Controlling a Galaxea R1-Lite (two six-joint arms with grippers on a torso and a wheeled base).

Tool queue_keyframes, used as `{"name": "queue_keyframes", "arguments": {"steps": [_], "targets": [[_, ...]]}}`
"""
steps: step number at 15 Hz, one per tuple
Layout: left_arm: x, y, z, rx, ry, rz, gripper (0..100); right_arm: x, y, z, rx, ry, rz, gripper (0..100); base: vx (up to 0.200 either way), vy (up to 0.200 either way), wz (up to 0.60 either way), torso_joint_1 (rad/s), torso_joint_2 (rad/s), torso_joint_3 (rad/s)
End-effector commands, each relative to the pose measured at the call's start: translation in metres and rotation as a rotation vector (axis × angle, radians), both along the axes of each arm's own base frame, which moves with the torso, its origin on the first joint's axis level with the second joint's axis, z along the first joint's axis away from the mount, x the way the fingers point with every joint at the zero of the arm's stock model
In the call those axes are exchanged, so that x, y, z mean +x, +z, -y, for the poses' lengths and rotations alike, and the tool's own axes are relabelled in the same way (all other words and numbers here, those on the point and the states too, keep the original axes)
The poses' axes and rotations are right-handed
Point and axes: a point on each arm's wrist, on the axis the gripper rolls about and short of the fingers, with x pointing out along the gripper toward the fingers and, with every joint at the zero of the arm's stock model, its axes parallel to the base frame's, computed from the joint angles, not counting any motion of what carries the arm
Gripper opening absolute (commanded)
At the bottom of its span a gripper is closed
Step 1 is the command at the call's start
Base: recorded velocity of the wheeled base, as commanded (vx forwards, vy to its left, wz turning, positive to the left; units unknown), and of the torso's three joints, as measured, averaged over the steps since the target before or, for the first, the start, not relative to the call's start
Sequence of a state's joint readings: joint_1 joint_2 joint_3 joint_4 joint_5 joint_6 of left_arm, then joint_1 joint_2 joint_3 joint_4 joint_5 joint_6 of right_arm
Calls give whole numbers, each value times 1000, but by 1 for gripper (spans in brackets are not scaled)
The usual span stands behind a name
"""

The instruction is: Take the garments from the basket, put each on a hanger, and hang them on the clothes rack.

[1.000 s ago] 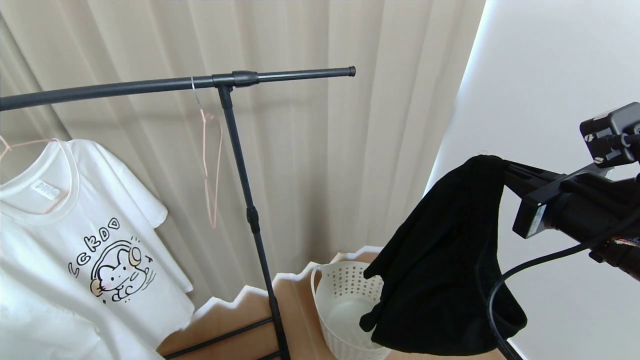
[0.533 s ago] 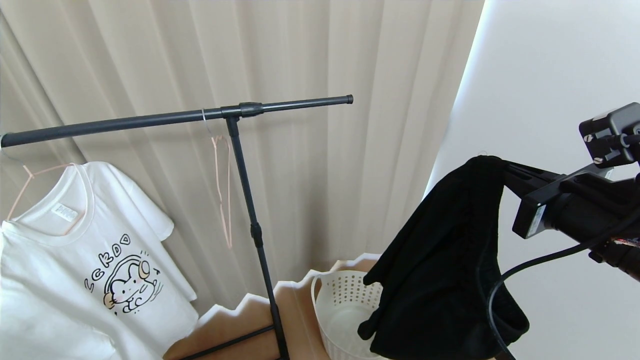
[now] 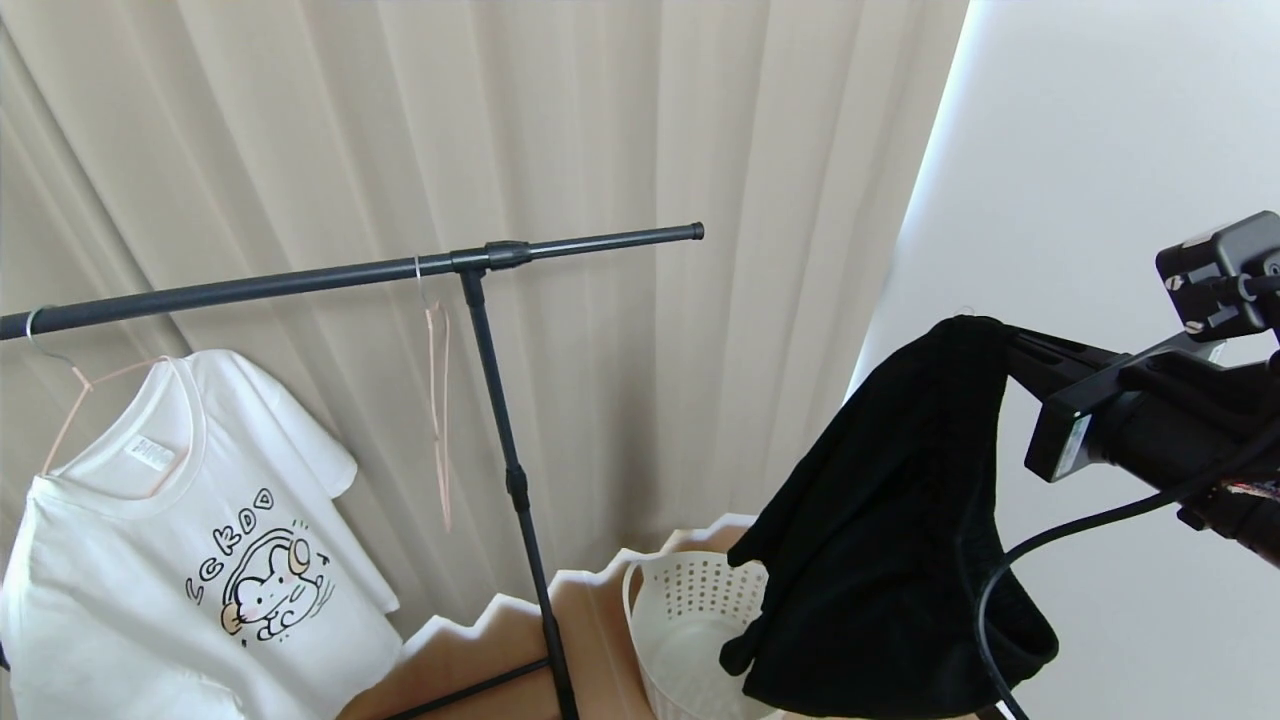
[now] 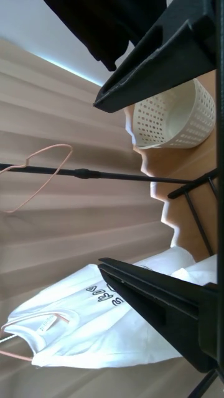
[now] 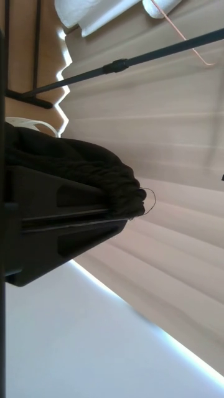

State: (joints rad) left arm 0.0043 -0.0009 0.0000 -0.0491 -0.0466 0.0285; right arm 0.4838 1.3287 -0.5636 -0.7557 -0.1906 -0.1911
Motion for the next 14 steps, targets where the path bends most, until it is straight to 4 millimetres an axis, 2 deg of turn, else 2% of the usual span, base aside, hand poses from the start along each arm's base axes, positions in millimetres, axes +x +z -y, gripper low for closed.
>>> {"name": "queue_keyframes", "arguments": {"steps": [1,5,8,14], "targets": [[0,0,0,-1,1,1,100,0,0,0,-1,1,-1,0,0,0,0,159,-349,-193],[0,0,0,1,1,1,100,-1,-6,0,-17,-3,-17,0,0,0,0,167,-360,-196],[0,0,0,2,1,2,100,0,-7,0,-18,-3,-13,0,0,0,0,25,-68,-32],[0,0,0,2,1,4,100,0,-6,0,-11,-3,3,0,0,0,600,7,2,-1]]}}
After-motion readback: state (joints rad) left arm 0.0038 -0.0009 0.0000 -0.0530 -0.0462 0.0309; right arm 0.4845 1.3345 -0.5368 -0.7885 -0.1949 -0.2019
